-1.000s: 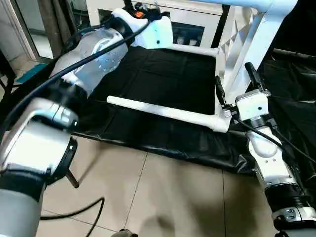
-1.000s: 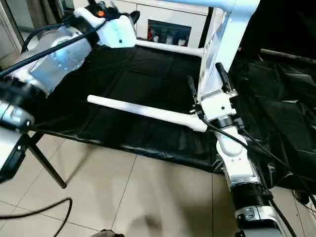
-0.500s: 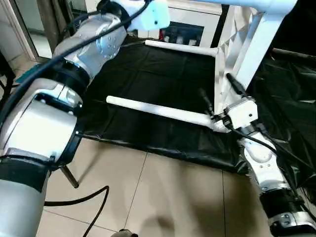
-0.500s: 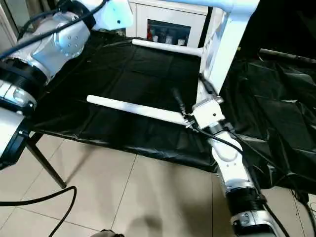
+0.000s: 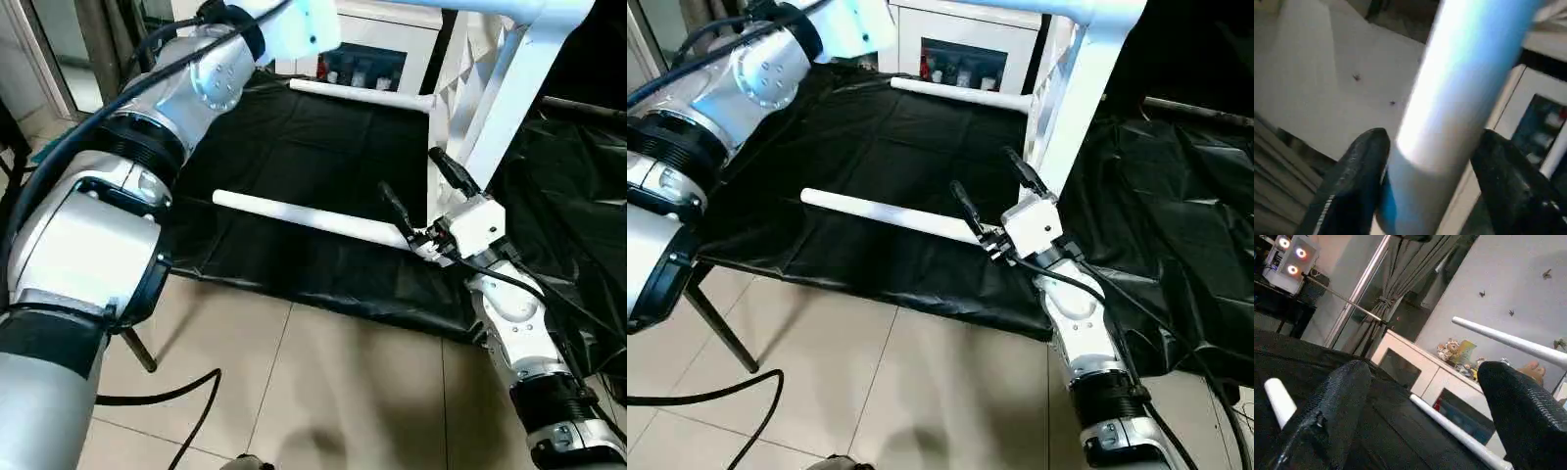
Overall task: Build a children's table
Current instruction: Flip table
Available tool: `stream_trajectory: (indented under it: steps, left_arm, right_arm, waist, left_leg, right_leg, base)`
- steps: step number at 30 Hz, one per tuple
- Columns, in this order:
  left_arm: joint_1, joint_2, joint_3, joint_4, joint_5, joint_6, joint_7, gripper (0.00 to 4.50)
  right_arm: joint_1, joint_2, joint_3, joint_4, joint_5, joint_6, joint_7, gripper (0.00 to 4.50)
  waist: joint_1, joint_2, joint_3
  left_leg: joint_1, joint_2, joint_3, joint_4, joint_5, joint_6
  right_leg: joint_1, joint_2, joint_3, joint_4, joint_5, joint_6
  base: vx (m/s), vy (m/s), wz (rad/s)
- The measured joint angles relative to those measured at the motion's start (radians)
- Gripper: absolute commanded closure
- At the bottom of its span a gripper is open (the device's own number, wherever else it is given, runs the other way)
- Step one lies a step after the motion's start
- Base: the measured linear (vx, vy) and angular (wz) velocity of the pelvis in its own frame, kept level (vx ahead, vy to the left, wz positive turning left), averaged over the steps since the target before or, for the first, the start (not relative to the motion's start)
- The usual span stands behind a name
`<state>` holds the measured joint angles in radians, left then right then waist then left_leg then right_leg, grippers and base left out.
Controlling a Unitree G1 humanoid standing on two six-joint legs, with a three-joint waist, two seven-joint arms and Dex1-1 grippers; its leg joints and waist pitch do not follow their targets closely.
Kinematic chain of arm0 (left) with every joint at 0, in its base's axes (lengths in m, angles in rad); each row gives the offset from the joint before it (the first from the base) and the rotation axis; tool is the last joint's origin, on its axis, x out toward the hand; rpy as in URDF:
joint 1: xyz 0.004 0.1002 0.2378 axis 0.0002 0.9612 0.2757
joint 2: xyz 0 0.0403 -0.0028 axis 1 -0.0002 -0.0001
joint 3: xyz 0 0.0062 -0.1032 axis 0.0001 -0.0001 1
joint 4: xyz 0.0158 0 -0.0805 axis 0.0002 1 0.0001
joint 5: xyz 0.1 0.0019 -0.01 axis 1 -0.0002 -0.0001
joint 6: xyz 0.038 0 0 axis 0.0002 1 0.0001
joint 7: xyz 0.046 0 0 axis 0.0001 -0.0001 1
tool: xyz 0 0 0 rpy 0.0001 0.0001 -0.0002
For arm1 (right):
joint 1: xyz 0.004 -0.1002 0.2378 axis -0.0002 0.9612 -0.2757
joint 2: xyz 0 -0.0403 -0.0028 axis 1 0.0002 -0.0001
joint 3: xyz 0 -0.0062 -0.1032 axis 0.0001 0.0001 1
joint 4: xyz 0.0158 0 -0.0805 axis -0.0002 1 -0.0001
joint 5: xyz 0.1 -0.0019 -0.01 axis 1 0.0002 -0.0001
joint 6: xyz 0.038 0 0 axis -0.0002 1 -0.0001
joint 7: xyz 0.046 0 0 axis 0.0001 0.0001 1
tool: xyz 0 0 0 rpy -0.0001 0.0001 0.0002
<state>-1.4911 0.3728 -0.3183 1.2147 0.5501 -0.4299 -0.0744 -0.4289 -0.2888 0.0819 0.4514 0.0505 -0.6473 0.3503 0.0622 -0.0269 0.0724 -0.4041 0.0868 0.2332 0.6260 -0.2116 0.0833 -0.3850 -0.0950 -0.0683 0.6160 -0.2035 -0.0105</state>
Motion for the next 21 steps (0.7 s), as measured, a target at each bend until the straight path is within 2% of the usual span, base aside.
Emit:
stream_trajectory:
  steps: [6, 11, 15, 17, 21]
  left_arm:
    - [-0.010, -0.004, 0.018, 0.010, -0.018, 0.042, -0.053, 2.17]
    - [-0.015, -0.020, 0.067, 0.006, -0.062, 0.103, -0.145, 2.20]
    - [-0.040, -0.036, 0.095, 0.002, -0.104, 0.169, -0.228, 2.21]
    - [-0.040, -0.048, 0.113, -0.006, -0.119, 0.179, -0.242, 2.21]
    - [-0.047, -0.066, 0.187, -0.020, -0.175, 0.236, -0.248, 2.21]
  right_arm:
    - [0.000, 0.000, 0.000, 0.000, -0.003, 0.000, 0.008, 0.60]
    - [0.001, -0.001, 0.000, 0.000, -0.004, 0.000, 0.010, 0.60]
    - [0.002, -0.004, 0.000, 0.000, -0.005, 0.003, 0.022, 0.60]
    - [0.002, -0.005, 0.000, 0.000, -0.005, 0.003, 0.028, 0.60]
    - [0.002, -0.009, 0.000, 0.000, -0.005, 0.004, 0.030, 0.60]
  waist:
    - [0.001, 0.001, 0.000]
    - [0.001, 0.004, -0.001]
    - [0.020, 0.017, -0.001]
    - [0.029, 0.020, -0.001]
    - [0.031, 0.023, -0.001]
  left_leg:
    - [0.000, 0.000, 0.000, 0.000, 0.000, 0.000]
    - [0.001, 0.000, 0.000, 0.000, 0.000, 0.000]
    - [0.001, 0.000, 0.000, 0.000, 0.000, 0.000]
    - [0.001, 0.000, 0.000, 0.000, 0.000, 0.000]
    - [0.001, 0.000, 0.000, 0.000, 0.000, 0.000]
  right_leg:
    - [0.001, 0.000, 0.000, 0.000, 0.001, -0.001]
    - [0.001, 0.000, 0.000, 0.000, 0.001, -0.001]
    - [0.001, 0.000, 0.000, -0.002, 0.001, -0.001]
    - [0.001, 0.000, 0.000, -0.002, 0.001, -0.001]
    - [0.001, 0.000, 0.000, -0.001, 0.001, -0.001]
  base:
    - [0.000, 0.000, 0.00]
    - [0.000, 0.000, 0.00]
    - [0.000, 0.000, 0.00]
    - [0.000, 0.000, 0.00]
    - [0.000, 0.000, 0.00]
